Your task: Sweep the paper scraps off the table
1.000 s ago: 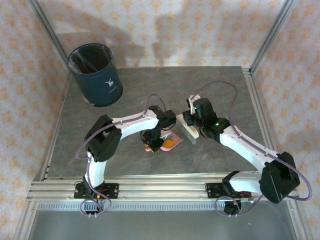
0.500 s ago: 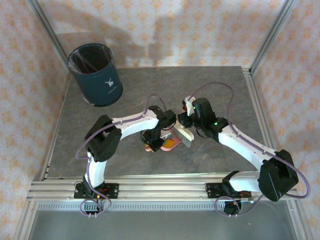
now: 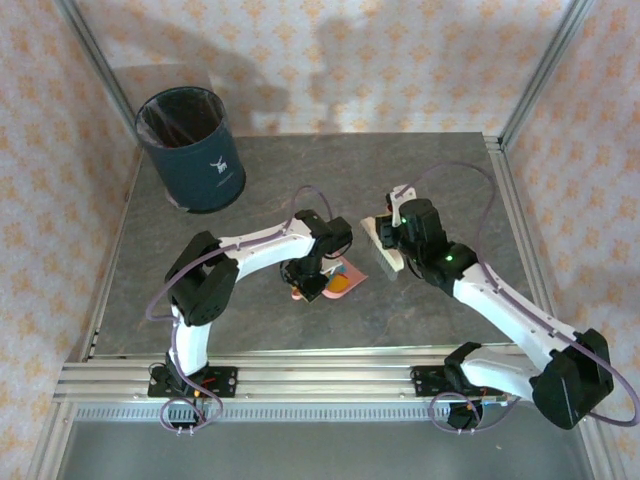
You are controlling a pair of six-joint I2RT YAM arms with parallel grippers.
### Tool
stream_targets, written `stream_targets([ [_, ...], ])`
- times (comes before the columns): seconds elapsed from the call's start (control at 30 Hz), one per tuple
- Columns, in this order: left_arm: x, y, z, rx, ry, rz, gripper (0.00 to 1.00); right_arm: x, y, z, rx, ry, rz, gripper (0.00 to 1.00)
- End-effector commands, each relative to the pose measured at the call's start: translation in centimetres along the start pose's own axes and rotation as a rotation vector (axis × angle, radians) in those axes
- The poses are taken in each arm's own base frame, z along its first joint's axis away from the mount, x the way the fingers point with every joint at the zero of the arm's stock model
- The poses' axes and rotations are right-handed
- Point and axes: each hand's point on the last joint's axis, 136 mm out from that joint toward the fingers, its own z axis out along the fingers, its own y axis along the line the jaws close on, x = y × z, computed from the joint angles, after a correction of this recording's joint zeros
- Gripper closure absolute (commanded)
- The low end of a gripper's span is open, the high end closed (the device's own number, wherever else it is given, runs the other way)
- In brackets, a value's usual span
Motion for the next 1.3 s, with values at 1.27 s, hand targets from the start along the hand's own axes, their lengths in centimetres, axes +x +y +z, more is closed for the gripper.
stream_targets([
  [1.27,-0.8,12.5,-16.6,-0.089,-0.423,-0.275,1.00,2.6,-2.4,0.3,0.121,-0.001,0.082,1.00],
])
